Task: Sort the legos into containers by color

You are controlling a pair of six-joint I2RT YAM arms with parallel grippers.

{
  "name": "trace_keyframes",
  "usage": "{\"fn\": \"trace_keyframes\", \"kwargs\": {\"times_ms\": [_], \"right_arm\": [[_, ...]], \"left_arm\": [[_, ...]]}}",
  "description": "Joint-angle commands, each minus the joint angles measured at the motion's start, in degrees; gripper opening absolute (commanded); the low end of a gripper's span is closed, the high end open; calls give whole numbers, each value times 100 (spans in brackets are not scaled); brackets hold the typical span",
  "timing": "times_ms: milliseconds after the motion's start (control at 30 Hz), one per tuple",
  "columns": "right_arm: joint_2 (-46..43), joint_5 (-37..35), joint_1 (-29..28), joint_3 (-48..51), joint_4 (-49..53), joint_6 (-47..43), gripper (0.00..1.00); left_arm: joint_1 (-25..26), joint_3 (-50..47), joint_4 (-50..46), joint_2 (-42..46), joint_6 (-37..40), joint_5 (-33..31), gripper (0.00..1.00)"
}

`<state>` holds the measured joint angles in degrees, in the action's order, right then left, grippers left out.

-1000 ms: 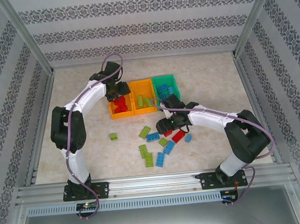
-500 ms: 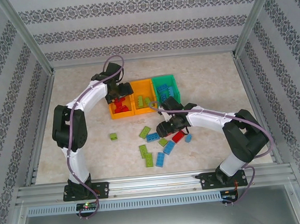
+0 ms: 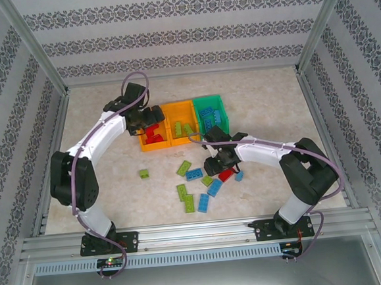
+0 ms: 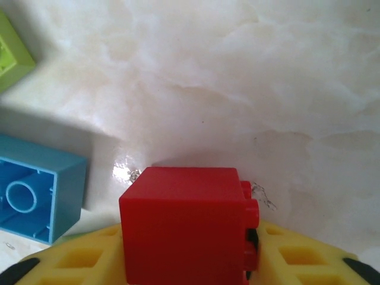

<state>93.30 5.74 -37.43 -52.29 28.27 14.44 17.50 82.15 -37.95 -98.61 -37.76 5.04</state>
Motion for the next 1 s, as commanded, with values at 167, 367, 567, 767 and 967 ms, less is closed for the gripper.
{"fn": "trace_keyframes", "kwargs": {"times_ms": [167,367,567,767,967], "right_arm": [[-514,-95,-104,-155,-29,69,36],[-799,622,-105,-553,-854,416,35],[189,1709,-108,-1670,-1590,1059,34],[1303,2064,-111,-2995,-1600,1598,34],[2273,2204,-102,-4047,-1437,2034,35]], "left_arm": [[-43,-542,124,545,-158,-260,93],[-40,-1399,74,1200,-294,-495,94],[-36,-2041,-187,1813,-242,-683,95],[-35,-2642,-514,2327,-286,-739,96],[-21,-3368,-328,2709,-625,-500,97]]}}
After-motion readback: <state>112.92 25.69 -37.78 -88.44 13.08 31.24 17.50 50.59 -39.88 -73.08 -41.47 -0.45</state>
